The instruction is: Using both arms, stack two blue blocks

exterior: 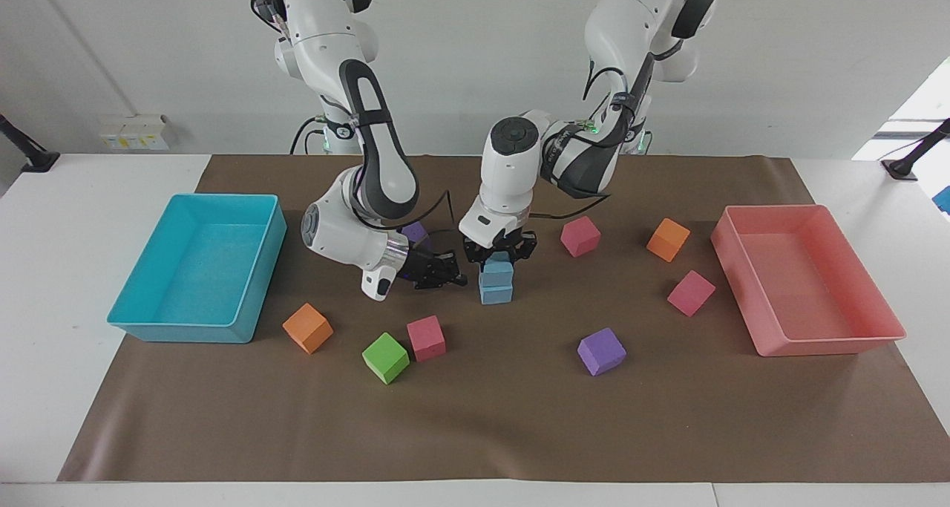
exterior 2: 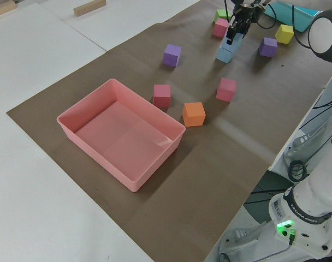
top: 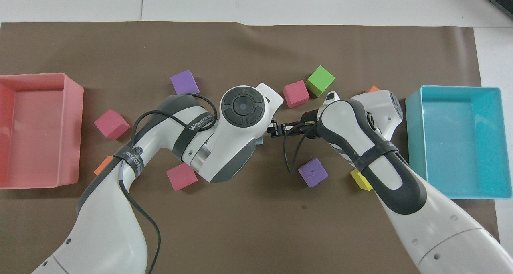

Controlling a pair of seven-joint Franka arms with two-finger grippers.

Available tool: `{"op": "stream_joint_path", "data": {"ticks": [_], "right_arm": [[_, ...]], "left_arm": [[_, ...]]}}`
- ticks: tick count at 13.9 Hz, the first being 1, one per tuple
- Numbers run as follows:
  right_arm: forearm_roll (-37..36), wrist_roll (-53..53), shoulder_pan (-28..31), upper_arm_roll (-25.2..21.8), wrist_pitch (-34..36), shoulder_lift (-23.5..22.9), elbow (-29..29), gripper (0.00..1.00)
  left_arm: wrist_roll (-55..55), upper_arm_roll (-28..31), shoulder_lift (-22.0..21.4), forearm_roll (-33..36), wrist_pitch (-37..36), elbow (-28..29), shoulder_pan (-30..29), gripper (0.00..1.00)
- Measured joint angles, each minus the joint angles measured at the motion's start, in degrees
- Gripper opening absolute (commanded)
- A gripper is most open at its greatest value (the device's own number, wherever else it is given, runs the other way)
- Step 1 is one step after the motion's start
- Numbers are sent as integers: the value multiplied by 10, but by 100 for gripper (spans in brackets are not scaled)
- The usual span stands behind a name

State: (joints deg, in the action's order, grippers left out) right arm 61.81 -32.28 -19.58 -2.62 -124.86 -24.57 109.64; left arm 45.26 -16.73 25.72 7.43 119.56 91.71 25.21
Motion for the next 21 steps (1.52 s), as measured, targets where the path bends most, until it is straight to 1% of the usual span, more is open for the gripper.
{"op": "stream_joint_path", "data": {"ticks": [3, 8, 9, 10, 13, 16, 21], "right_arm": [[0, 0, 0, 0, 0, 0, 0, 0], [0, 0, -1, 0, 0, 0, 0, 0], [0, 0, -1, 0, 0, 0, 0, 0], [0, 0, -1, 0, 0, 0, 0, 0], [0, 0, -2, 0, 0, 0, 0, 0], [0, 0, -2, 0, 0, 0, 0, 0], [0, -4, -3, 0, -1, 0, 0, 0]], "left_arm": [[1, 0, 0, 0, 1, -1, 0, 67], [3, 0, 0, 0, 3, -2, 0, 66], [6, 0, 0, 0, 3, -3, 0, 68], [7, 0, 0, 0, 3, -3, 0, 76], [9, 0, 0, 1, 3, -4, 0, 90], [12, 1, 0, 1, 1, -14, 0, 100], [13, 7, -4, 2, -38, -53, 0, 100]]}}
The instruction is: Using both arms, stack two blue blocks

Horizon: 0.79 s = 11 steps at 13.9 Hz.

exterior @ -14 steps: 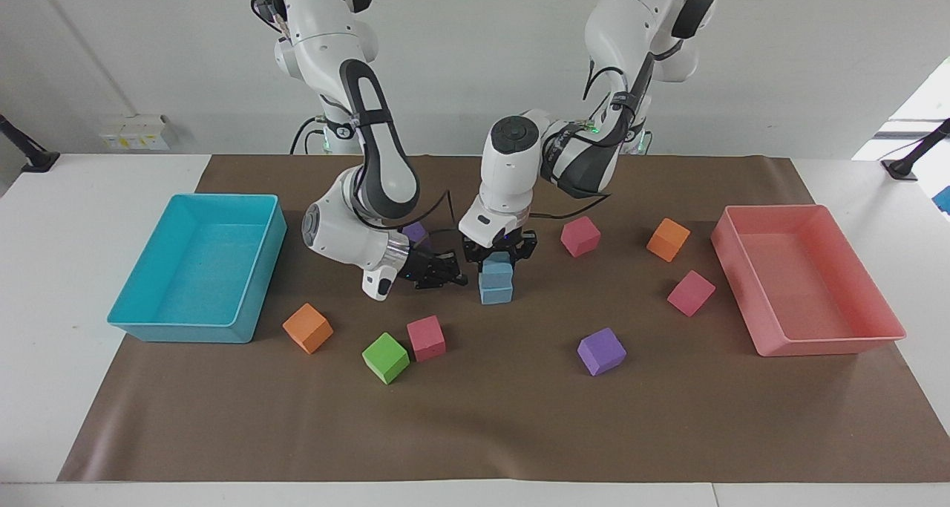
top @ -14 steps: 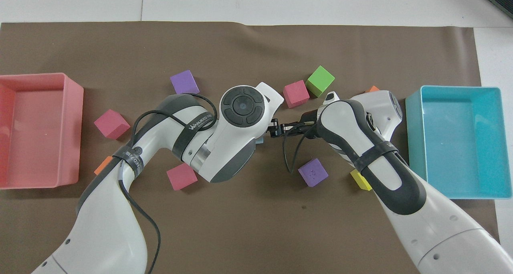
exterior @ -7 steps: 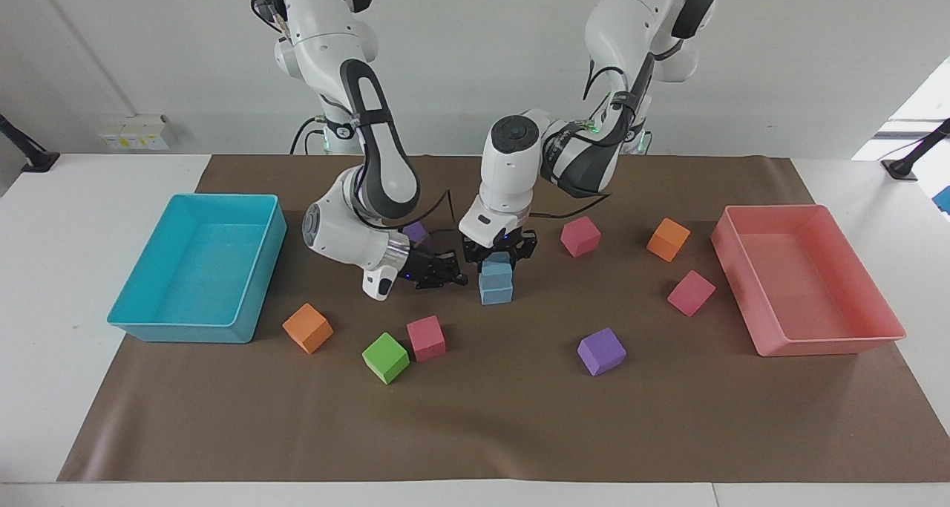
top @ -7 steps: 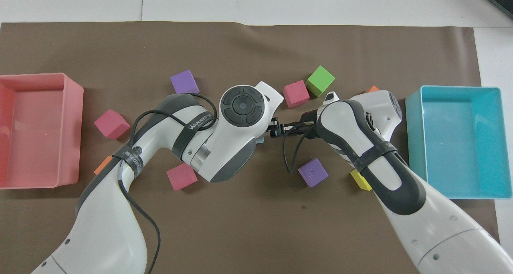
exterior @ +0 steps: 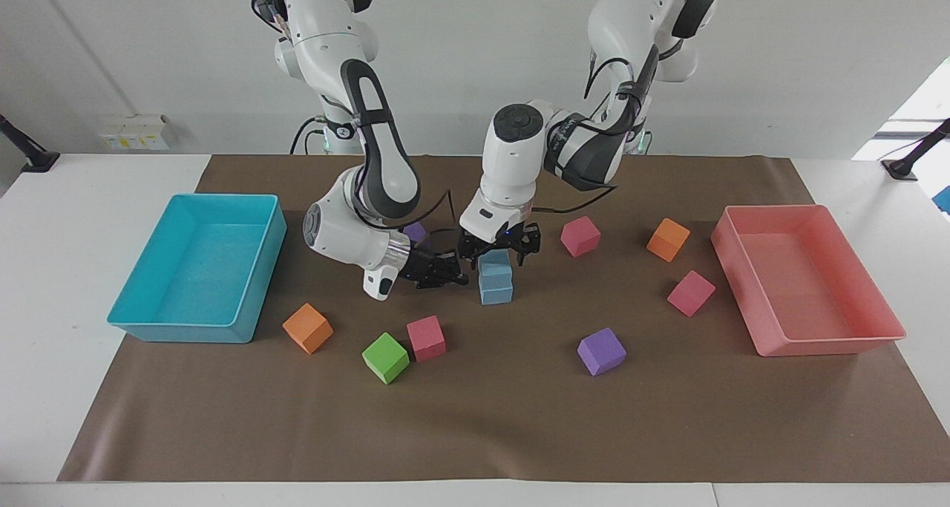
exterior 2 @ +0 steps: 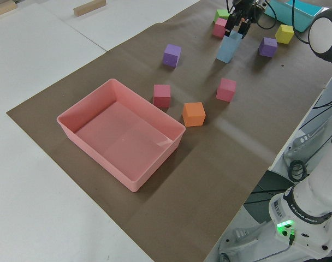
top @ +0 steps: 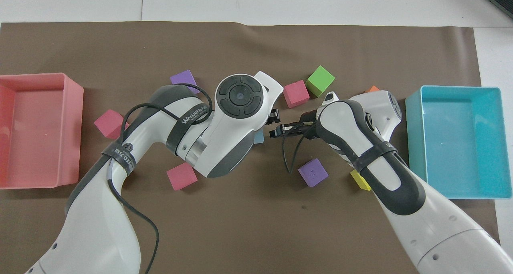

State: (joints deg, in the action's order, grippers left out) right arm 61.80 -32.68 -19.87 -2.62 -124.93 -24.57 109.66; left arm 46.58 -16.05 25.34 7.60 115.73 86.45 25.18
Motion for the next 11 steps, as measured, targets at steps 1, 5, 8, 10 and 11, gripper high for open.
{"op": "stream_joint_path", "data": {"ticks": [1, 5, 8, 10, 11], "right_arm": [[0, -9, 0, 0, 0, 0, 0, 0], [-16, -35, 2, -4, -1, 3, -2, 0], [-51, -35, 8, -7, -1, 18, -4, 32], [-95, -32, 16, -9, -1, 29, -6, 100], [-121, -26, 19, -9, -1, 34, -8, 100]], "left_arm": [[0, 2, -2, 3, -9, -7, 0, 100], [-47, 14, -32, 21, -53, -22, -23, 100], [-104, 14, -82, -1, -112, -26, -73, 100], [-127, 15, -116, -39, -150, -26, -109, 100], [-145, 15, -131, -55, -169, -26, -128, 100]]}}
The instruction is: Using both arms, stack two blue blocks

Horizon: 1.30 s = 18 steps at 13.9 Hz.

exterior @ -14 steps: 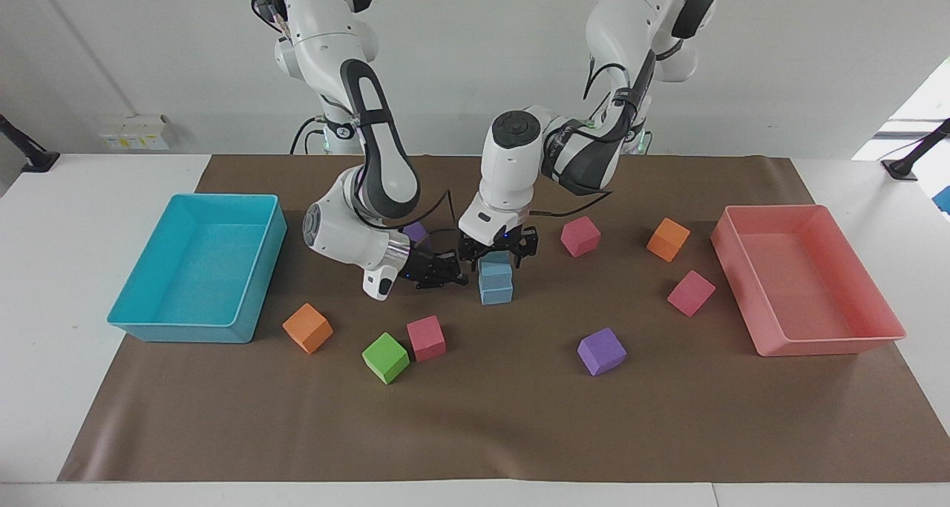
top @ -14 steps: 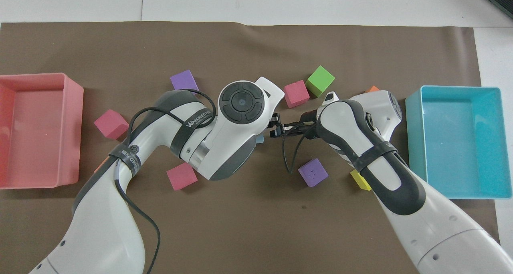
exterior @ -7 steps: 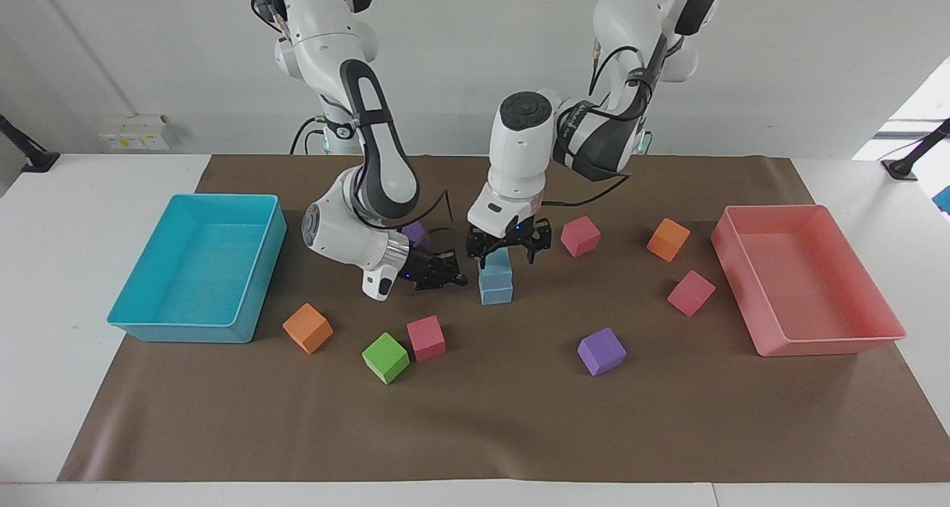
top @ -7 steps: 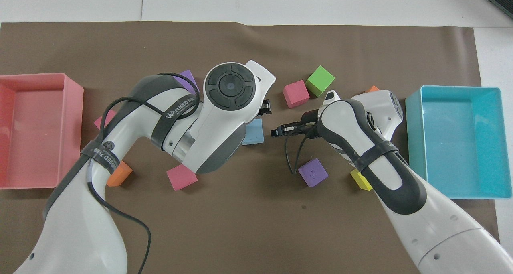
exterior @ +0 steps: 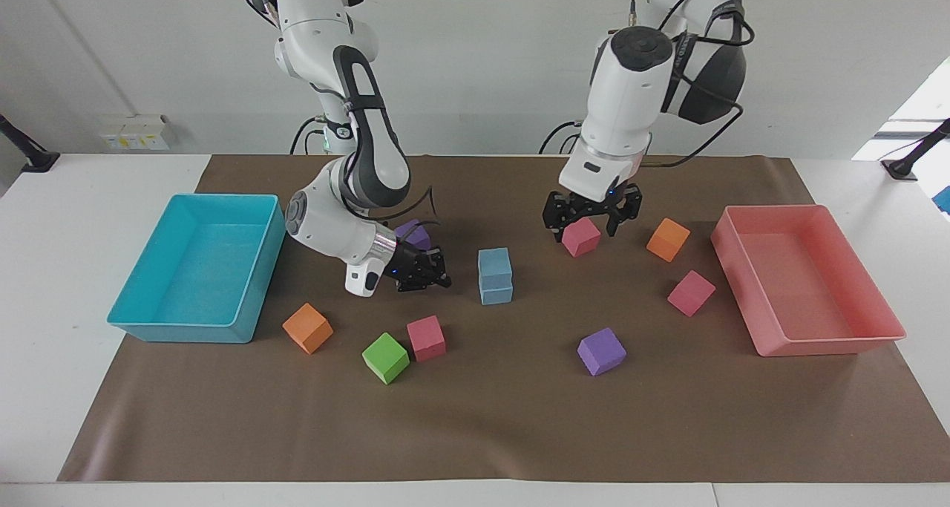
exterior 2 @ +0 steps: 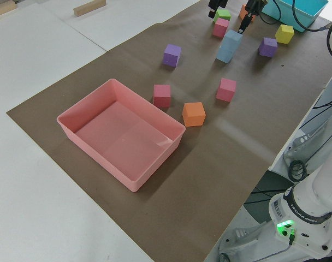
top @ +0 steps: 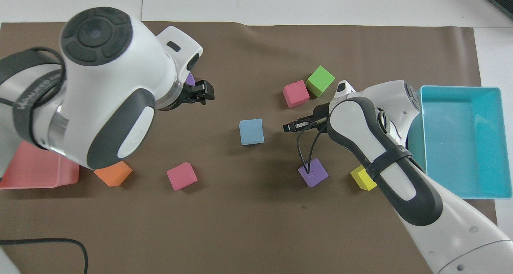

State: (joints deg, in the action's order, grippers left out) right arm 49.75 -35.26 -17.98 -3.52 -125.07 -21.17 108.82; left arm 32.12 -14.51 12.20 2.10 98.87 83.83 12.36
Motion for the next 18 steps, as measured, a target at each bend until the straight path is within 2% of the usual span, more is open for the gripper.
{"op": "stream_joint_path", "data": {"ticks": [3, 6, 8, 12, 14, 16, 18], "right_arm": [[-86, 56, 2, 0, 0, 25, -9, 100], [-174, 126, 12, -1, 0, 60, -15, 100], [-227, 159, 22, -1, 0, 78, -15, 100], [-378, 248, 35, -4, 4, 99, -28, 100], [-450, 293, 42, -5, 32, 106, -49, 100], [-487, 331, 52, -6, 65, 114, -74, 100], [-491, 347, 65, -7, 90, 130, -91, 100]], "left_arm": [[-87, 3, -38, -12, -45, 0, -51, 100], [-155, 6, -56, -13, -80, 0, -98, 100], [-172, 8, -63, -13, -92, 0, -123, 100], [-176, 7, -77, -13, -109, 0, -160, 100], [-176, 7, -85, -13, -120, 0, -172, 100], [-177, 7, -89, -13, -127, 1, -182, 100], [-185, 6, -89, -13, -129, 1, -185, 100]]}}
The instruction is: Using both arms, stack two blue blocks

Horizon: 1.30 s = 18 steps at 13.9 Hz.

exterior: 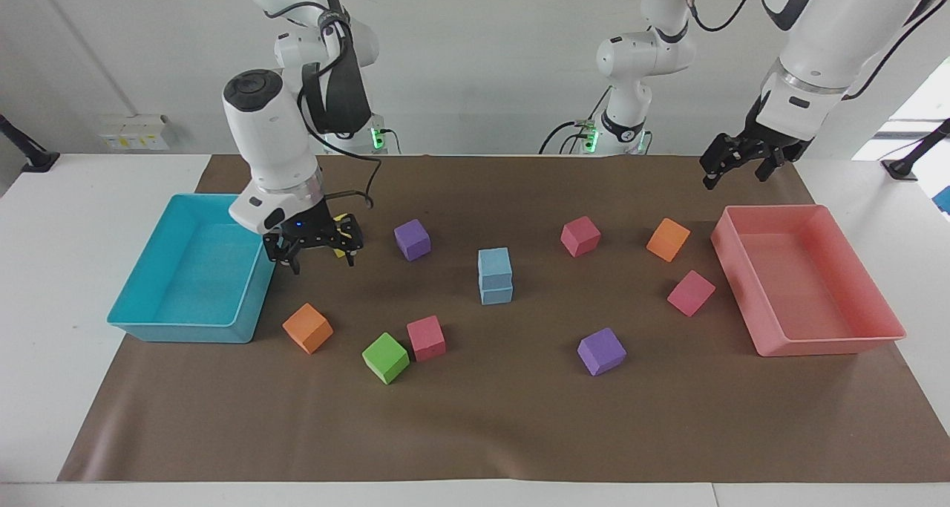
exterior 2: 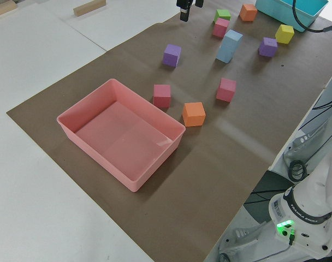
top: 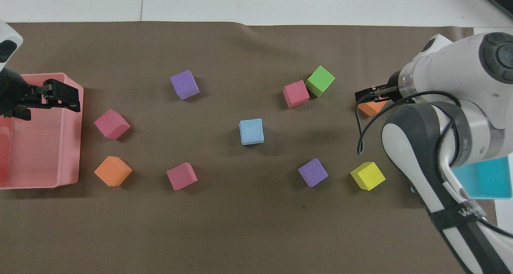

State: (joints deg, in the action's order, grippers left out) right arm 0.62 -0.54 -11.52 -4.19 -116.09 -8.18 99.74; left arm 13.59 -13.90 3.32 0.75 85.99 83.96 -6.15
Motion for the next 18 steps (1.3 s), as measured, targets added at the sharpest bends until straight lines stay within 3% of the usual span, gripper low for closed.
{"op": "stream_joint_path", "data": {"ticks": [12, 18], "right_arm": [[-1, 26, 50, -1, 221, 109, -88, 100], [-5, 26, 51, -2, 314, 161, -91, 100]], "left_arm": [[-35, -3, -1, 0, -1, 0, -1, 100], [-36, -3, -1, 0, -2, 0, -1, 100]]}}
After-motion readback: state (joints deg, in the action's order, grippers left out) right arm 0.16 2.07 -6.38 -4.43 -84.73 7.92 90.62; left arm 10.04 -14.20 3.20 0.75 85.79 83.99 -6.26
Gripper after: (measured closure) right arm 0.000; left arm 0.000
